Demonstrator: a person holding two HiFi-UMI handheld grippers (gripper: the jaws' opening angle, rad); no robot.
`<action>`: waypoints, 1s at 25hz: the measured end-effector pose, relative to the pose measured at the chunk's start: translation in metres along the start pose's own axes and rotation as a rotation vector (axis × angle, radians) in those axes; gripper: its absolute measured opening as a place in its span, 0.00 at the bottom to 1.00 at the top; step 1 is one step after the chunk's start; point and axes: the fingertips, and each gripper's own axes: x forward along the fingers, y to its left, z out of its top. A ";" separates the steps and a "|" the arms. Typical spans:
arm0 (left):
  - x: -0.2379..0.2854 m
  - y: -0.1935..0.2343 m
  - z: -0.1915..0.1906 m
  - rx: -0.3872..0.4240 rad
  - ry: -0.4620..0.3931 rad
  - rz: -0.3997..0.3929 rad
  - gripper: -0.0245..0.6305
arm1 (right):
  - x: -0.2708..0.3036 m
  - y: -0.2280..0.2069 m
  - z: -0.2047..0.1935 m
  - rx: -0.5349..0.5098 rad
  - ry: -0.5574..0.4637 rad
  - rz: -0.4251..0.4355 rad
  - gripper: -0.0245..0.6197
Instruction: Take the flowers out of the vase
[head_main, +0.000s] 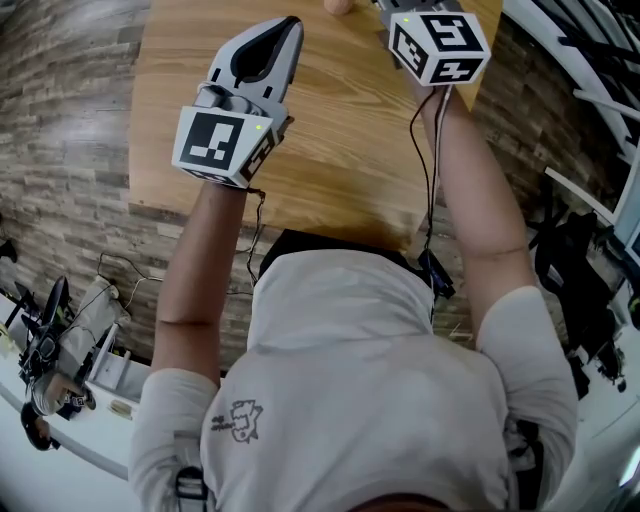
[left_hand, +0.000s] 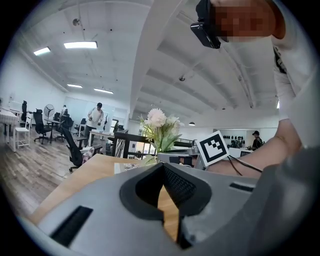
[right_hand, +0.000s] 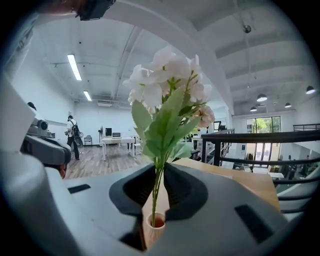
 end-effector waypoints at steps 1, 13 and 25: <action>-0.003 -0.003 0.002 0.004 -0.003 0.003 0.04 | -0.004 0.000 0.006 -0.004 -0.010 -0.002 0.12; -0.040 -0.036 0.016 0.035 -0.023 0.046 0.04 | -0.063 0.030 0.034 -0.023 -0.070 0.036 0.12; -0.079 -0.127 0.019 0.081 -0.034 0.050 0.04 | -0.179 0.066 0.023 -0.037 -0.045 0.097 0.12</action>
